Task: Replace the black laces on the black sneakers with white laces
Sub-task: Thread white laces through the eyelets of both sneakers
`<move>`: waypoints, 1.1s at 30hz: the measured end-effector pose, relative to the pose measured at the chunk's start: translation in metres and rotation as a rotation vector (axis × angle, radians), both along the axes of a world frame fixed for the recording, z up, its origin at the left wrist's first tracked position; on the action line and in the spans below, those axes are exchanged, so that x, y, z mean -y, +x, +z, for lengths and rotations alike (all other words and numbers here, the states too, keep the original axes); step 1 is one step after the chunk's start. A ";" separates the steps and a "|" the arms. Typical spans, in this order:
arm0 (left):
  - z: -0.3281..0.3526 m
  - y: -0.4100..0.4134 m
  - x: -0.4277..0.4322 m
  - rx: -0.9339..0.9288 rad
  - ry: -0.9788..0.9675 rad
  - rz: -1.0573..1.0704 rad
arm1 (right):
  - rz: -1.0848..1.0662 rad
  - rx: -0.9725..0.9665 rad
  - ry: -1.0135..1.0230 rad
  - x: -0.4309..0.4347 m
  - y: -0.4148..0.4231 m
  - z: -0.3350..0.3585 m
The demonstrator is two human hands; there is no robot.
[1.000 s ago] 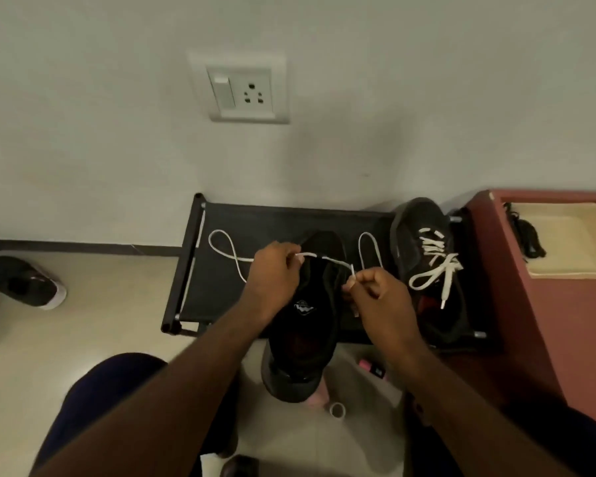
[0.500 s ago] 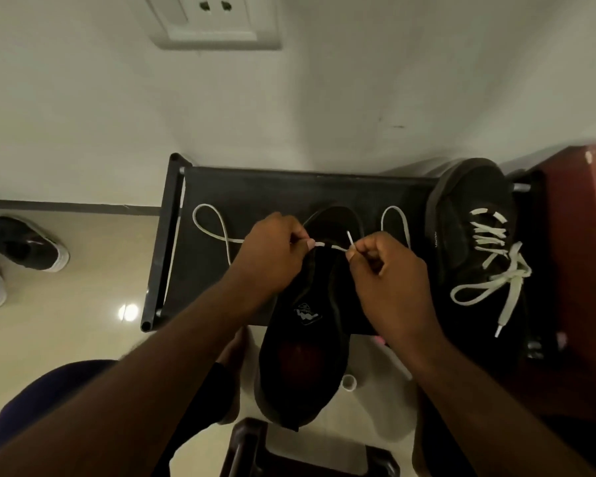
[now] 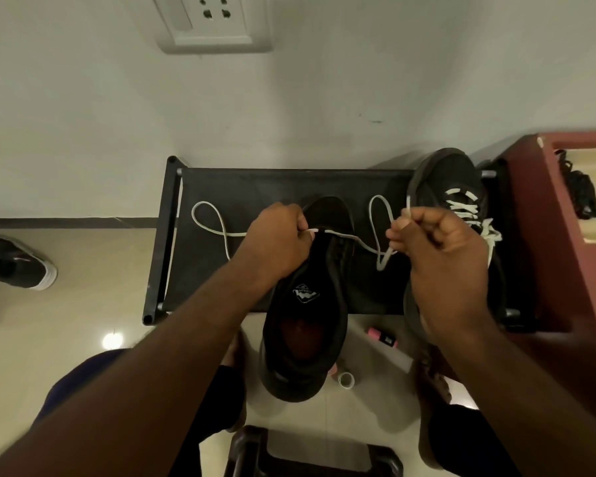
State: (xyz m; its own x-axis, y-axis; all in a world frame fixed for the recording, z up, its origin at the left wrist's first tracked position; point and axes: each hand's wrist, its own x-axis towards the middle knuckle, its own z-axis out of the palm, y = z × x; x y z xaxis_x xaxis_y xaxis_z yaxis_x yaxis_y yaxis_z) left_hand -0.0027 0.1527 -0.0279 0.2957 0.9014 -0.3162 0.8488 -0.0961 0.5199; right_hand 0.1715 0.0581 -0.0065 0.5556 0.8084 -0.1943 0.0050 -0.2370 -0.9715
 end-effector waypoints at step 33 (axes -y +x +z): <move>0.008 0.026 0.030 -0.116 -0.185 0.079 | 0.150 -0.066 -0.172 -0.016 -0.010 -0.014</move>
State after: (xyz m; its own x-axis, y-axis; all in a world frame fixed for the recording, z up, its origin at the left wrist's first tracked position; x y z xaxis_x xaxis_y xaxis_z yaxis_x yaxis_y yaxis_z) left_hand 0.0231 0.1228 -0.0204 0.1788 0.8435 -0.5065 0.9051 0.0608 0.4208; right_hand 0.1618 0.0746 -0.0203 0.4136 0.8327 -0.3682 -0.0091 -0.4006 -0.9162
